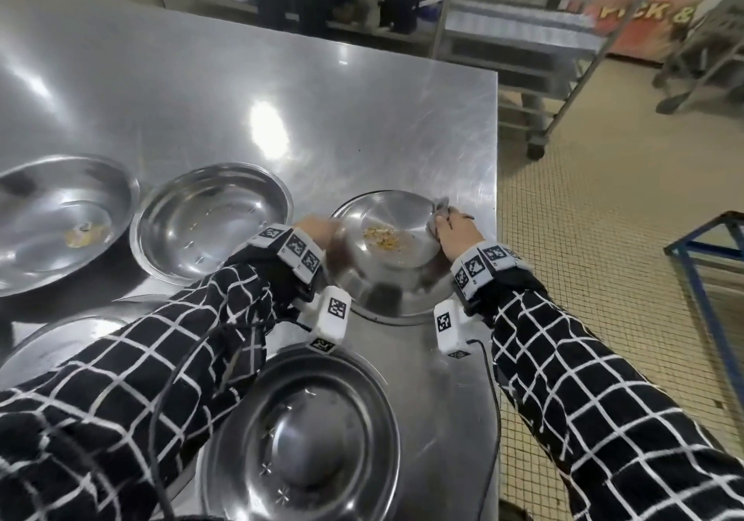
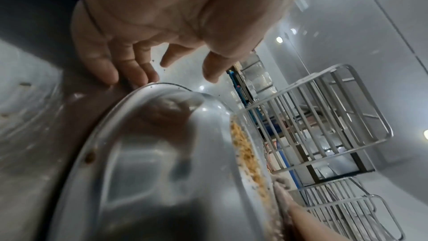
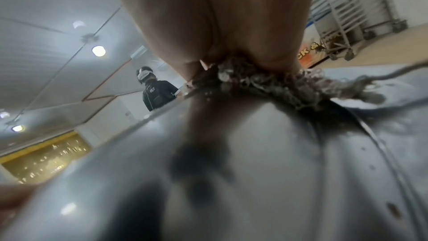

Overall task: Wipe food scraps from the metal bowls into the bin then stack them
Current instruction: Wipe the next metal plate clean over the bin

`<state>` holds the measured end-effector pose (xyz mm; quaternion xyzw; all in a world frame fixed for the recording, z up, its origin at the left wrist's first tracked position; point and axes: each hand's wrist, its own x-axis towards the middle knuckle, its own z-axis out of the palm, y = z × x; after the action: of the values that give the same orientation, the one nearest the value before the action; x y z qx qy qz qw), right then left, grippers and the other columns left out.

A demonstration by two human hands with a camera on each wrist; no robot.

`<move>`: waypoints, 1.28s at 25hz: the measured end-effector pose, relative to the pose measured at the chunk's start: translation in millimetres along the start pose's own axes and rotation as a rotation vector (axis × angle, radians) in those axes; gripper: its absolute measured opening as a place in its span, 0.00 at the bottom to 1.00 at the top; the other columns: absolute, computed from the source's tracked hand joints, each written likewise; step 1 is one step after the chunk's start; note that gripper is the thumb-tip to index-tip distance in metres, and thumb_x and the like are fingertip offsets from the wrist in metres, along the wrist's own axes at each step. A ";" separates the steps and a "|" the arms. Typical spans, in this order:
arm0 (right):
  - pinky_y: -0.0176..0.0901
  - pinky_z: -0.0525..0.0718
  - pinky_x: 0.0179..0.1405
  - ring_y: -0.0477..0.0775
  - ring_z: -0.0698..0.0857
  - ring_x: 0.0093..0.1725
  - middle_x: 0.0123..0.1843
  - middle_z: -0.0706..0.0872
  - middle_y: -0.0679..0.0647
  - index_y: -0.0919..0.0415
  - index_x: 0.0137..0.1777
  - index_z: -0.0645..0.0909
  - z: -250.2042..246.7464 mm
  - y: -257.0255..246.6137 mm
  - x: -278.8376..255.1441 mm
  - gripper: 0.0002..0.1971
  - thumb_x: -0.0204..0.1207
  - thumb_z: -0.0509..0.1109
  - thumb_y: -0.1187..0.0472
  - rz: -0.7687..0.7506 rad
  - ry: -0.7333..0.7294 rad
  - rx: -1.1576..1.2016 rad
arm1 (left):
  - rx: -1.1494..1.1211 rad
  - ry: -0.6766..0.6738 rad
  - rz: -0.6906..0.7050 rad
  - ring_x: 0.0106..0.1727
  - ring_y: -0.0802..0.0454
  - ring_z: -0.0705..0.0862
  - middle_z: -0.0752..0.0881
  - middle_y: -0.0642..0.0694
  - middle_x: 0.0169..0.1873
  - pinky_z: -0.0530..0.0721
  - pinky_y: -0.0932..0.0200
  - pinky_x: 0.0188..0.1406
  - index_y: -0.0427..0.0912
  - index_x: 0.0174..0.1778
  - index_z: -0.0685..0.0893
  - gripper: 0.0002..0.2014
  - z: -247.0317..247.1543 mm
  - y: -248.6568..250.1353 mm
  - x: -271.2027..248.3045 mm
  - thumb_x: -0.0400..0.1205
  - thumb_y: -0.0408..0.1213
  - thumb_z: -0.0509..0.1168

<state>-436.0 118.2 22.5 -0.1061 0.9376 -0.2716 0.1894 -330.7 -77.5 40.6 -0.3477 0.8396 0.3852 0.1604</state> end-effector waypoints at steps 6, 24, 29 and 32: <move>0.43 0.70 0.62 0.60 0.76 0.69 0.71 0.77 0.60 0.60 0.75 0.69 -6.4 14.6 -27.9 0.21 0.87 0.48 0.54 -0.013 0.014 0.165 | -0.388 0.069 -0.056 0.52 0.40 0.83 0.81 0.44 0.38 0.82 0.43 0.62 0.48 0.32 0.74 0.17 17.2 -5.8 -1.8 0.85 0.51 0.58; 0.37 0.75 0.55 0.55 0.83 0.59 0.59 0.86 0.55 0.56 0.69 0.77 -67.0 65.9 -250.2 0.18 0.79 0.67 0.56 0.187 0.734 0.335 | -0.639 -0.247 0.252 0.41 0.47 0.82 0.81 0.45 0.42 0.85 0.48 0.48 0.50 0.35 0.75 0.13 35.1 29.1 -120.3 0.87 0.43 0.55; 0.41 0.74 0.39 0.57 0.82 0.42 0.40 0.85 0.60 0.59 0.41 0.85 -75.7 112.7 -325.4 0.08 0.78 0.67 0.59 0.267 0.878 0.246 | -0.596 -0.430 0.311 0.45 0.43 0.81 0.80 0.47 0.39 0.81 0.53 0.38 0.49 0.37 0.74 0.13 87.3 47.2 -165.4 0.88 0.42 0.54; 0.39 0.70 0.44 0.60 0.83 0.49 0.50 0.85 0.64 0.63 0.50 0.86 -76.4 138.4 -368.4 0.11 0.79 0.66 0.57 0.404 0.944 0.243 | -0.528 -0.535 0.350 0.42 0.45 0.82 0.81 0.46 0.40 0.83 0.49 0.45 0.49 0.38 0.75 0.13 123.3 52.1 -187.1 0.88 0.44 0.53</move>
<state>-147.2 380.1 115.7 0.2335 0.8843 -0.3548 -0.1938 -235.2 126.2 88.6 -0.1166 0.6870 0.6857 0.2103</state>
